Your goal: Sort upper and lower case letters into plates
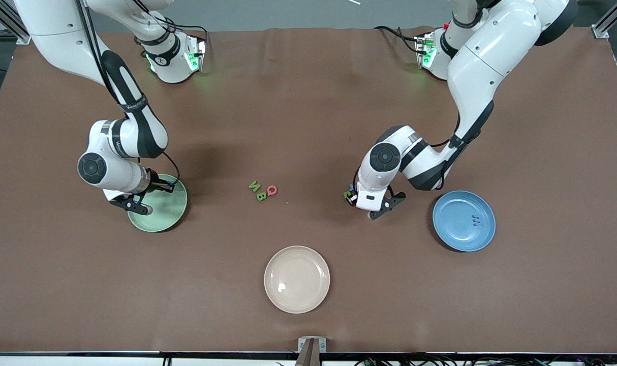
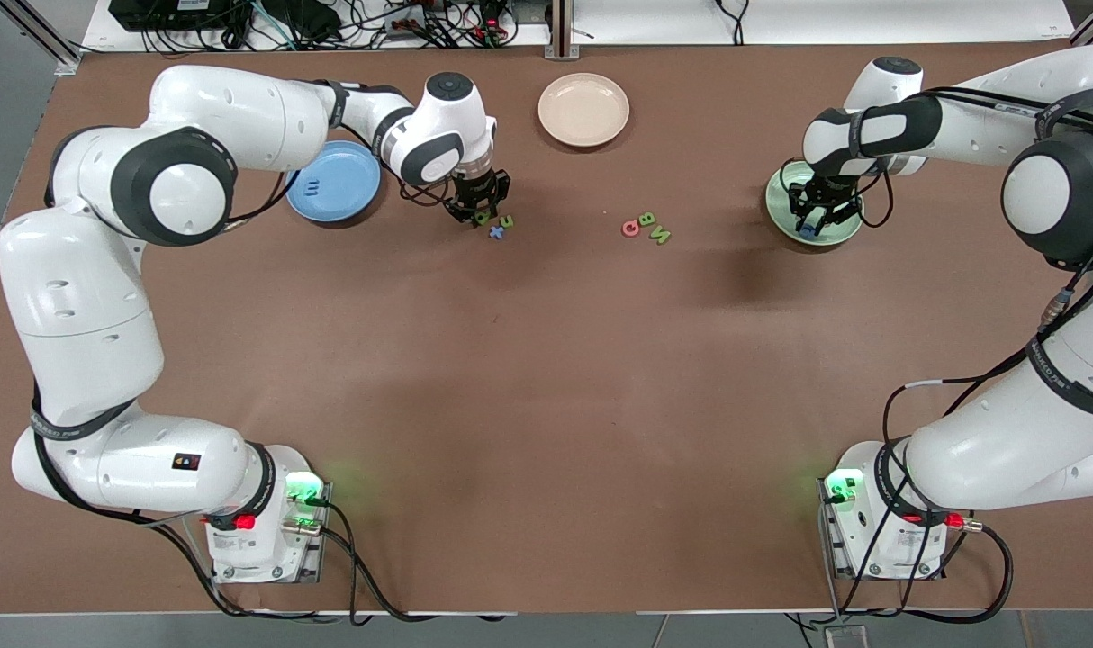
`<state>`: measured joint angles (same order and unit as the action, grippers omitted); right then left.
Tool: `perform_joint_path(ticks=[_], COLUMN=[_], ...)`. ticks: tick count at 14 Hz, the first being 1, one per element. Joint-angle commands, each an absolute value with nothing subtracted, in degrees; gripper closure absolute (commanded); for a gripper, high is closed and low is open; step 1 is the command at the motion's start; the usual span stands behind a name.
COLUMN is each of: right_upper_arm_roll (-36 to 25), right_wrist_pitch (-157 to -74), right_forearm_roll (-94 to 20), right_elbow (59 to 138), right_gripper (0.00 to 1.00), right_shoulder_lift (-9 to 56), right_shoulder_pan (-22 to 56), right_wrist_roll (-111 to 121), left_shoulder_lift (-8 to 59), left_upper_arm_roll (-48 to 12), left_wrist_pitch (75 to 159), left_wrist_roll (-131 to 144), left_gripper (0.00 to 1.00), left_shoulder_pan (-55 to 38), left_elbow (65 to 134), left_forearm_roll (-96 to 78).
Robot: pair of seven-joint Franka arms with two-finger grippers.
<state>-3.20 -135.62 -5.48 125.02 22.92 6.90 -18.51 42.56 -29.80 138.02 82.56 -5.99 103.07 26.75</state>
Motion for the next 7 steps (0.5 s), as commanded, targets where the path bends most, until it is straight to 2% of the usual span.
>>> perform_joint_path(ticks=[1,2,3,4,5,6,7], right_upper_arm_roll=[-2.7,-2.7,-2.7,-2.7,-2.7,-2.7,-2.7], right_wrist_pitch=[-136.4,-136.4,-136.4,-136.5,-136.4,-136.2,-135.8], right_forearm_roll=[-5.0,-5.0,-5.0,-5.0,-5.0,-5.0,-5.0], right_elbow=[126.8,126.8,126.7,126.6,126.5,126.3,125.4], right_gripper=[0.95,0.88,0.63,0.24,0.09,0.0,0.0], right_shoulder_lift=[21.4,21.6,21.9,21.9,21.9,21.8,21.8], right_shoulder_pan=[6.0,6.0,6.0,6.1,6.1,6.1,6.2], right_wrist_roll=[-17.8,-17.8,-17.8,-17.8,-17.8,-17.8,-17.8], left_shoulder_lift=[42.9,42.5,41.6,39.9,38.3,36.7,35.3], left_upper_arm_roll=[-29.8,-29.8,-29.7,-29.7,-29.8,-29.8,-29.8], left_wrist_pitch=[138.3,138.2,137.6,137.0,136.3,136.2,136.2], left_wrist_roll=[83.8,83.8,83.8,83.7,83.5,82.9,82.3], left_gripper=[1.0,1.0,1.0,1.0,1.0,1.0,1.0], left_shoulder_pan=[-5.5,-4.8,-4.1,-3.0,-2.0,-1.2,0.1], left_elbow=[102.4,102.0,101.7,101.7,101.6,101.6,101.6], left_forearm_roll=[28.1,28.2,28.3,28.4,28.4,28.4,28.4])
